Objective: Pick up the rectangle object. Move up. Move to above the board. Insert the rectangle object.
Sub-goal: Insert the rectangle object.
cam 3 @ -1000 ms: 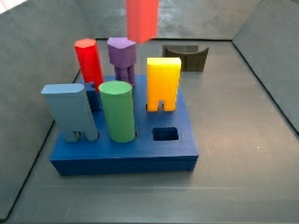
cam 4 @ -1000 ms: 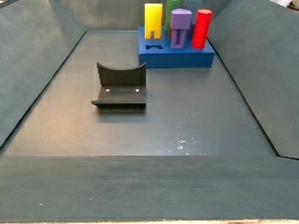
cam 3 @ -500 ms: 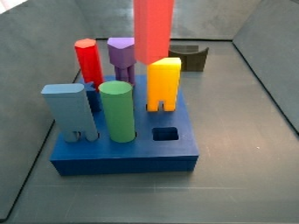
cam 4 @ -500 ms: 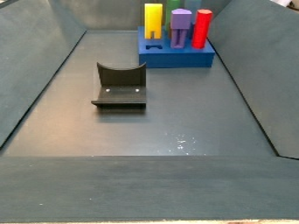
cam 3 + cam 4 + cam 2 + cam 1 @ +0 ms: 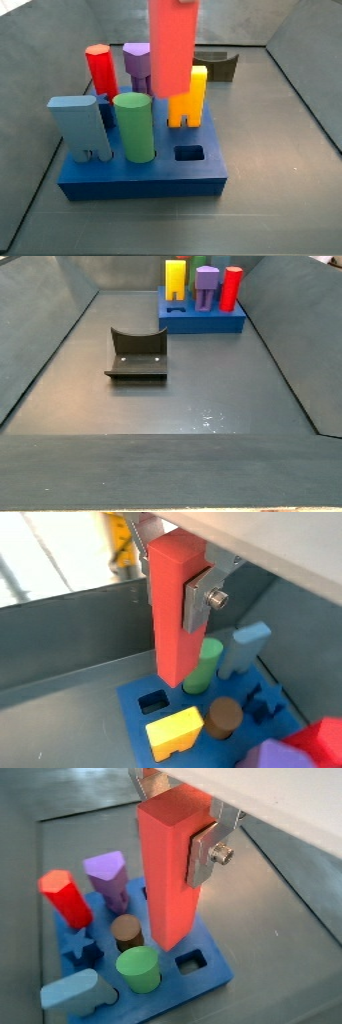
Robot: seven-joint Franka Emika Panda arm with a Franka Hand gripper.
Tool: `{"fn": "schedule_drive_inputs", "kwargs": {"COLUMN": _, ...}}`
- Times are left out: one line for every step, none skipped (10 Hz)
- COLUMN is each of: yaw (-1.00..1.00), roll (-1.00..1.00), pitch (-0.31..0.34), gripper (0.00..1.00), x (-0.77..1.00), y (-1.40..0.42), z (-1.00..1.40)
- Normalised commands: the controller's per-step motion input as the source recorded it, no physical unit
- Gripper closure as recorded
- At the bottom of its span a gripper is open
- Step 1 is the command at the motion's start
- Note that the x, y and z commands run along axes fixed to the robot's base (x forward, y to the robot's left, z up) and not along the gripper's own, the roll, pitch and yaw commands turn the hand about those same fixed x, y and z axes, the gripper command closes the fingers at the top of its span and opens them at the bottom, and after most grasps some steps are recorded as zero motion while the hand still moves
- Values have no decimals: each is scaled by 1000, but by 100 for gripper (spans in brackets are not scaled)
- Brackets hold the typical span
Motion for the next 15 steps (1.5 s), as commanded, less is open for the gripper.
{"fn": "schedule_drive_inputs", "kwargs": {"yaw": -1000, "roll": -3, "pitch": -76, "gripper": 100, "x": 0, "y": -3, "z": -434}}
{"fn": "schedule_drive_inputs", "kwargs": {"yaw": -1000, "roll": -6, "pitch": -73, "gripper": 100, "x": 0, "y": 0, "z": -437}}
{"fn": "schedule_drive_inputs", "kwargs": {"yaw": -1000, "roll": -19, "pitch": -60, "gripper": 100, "x": 0, "y": -9, "z": -403}}
{"fn": "schedule_drive_inputs", "kwargs": {"yaw": -729, "roll": -31, "pitch": -16, "gripper": 100, "x": 386, "y": -66, "z": -434}}
{"fn": "schedule_drive_inputs", "kwargs": {"yaw": -511, "roll": -10, "pitch": -13, "gripper": 100, "x": 600, "y": -114, "z": -480}}
{"fn": "schedule_drive_inputs", "kwargs": {"yaw": -434, "roll": 0, "pitch": -14, "gripper": 100, "x": 669, "y": -134, "z": -526}}
{"fn": "schedule_drive_inputs", "kwargs": {"yaw": -366, "roll": 0, "pitch": -11, "gripper": 100, "x": 729, "y": -143, "z": -577}}
{"fn": "schedule_drive_inputs", "kwargs": {"yaw": -286, "roll": 26, "pitch": 0, "gripper": 100, "x": 754, "y": -171, "z": -523}}
{"fn": "schedule_drive_inputs", "kwargs": {"yaw": -114, "roll": 229, "pitch": 136, "gripper": 100, "x": 723, "y": -189, "z": -280}}
{"fn": "schedule_drive_inputs", "kwargs": {"yaw": -11, "roll": 359, "pitch": 236, "gripper": 100, "x": 643, "y": -237, "z": -154}}
{"fn": "schedule_drive_inputs", "kwargs": {"yaw": 0, "roll": 449, "pitch": 250, "gripper": 100, "x": 531, "y": -300, "z": -17}}
{"fn": "schedule_drive_inputs", "kwargs": {"yaw": 0, "roll": 433, "pitch": 217, "gripper": 100, "x": 397, "y": -274, "z": -14}}
{"fn": "schedule_drive_inputs", "kwargs": {"yaw": 0, "roll": 400, "pitch": 173, "gripper": 100, "x": 297, "y": -211, "z": -51}}
{"fn": "schedule_drive_inputs", "kwargs": {"yaw": -9, "roll": 306, "pitch": 106, "gripper": 100, "x": 171, "y": -100, "z": -160}}
{"fn": "schedule_drive_inputs", "kwargs": {"yaw": 0, "roll": 9, "pitch": 30, "gripper": 100, "x": 6, "y": 0, "z": 0}}
